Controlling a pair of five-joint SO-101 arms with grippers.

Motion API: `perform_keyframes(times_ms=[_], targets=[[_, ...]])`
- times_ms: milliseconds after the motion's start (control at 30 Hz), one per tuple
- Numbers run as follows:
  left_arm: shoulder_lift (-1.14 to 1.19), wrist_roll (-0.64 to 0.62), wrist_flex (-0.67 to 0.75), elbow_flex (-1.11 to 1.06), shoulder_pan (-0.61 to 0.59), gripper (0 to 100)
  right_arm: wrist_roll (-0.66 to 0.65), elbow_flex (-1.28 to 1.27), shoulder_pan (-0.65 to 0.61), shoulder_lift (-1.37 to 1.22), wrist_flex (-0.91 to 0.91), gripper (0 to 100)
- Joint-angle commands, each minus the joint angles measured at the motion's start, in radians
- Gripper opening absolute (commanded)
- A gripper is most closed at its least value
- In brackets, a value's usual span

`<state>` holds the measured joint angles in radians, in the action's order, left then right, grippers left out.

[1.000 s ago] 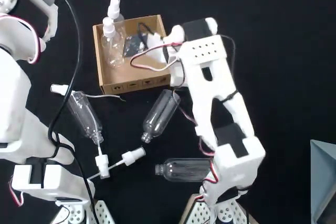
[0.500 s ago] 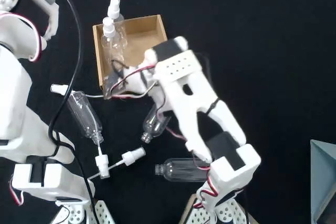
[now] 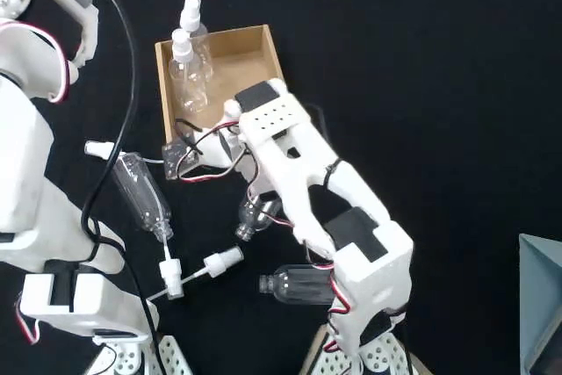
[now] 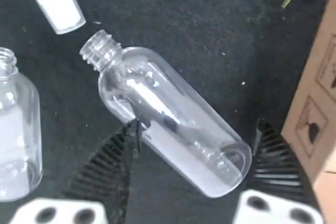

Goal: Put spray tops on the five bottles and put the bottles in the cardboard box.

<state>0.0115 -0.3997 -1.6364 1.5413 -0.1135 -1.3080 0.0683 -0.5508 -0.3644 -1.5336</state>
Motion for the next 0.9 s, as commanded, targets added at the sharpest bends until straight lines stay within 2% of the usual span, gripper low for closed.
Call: perform_keyframes(times_ms=[0,267,500,667,867], targets=[[-0.003,0.003,0.021,0.025,-0.008,18,-0.011,0.038,-0.035,-0.027,0.015,28.9],[-0.003,0.005,0.021,0.025,-0.008,18,-0.011,0.104,-0.048,-0.124,0.015,28.3],[-0.003,0.005,0.021,0.025,-0.012,18,-0.009,0.114,-0.063,-0.130,-0.006,17.9],[-0.005,0.000,0.034,0.025,-0.053,18,-0.009,0.154,-0.061,-0.102,-0.109,20.8],[-0.005,-0.003,0.035,0.025,-0.073,18,-0.009,0.148,-0.064,-0.077,-0.129,24.1]])
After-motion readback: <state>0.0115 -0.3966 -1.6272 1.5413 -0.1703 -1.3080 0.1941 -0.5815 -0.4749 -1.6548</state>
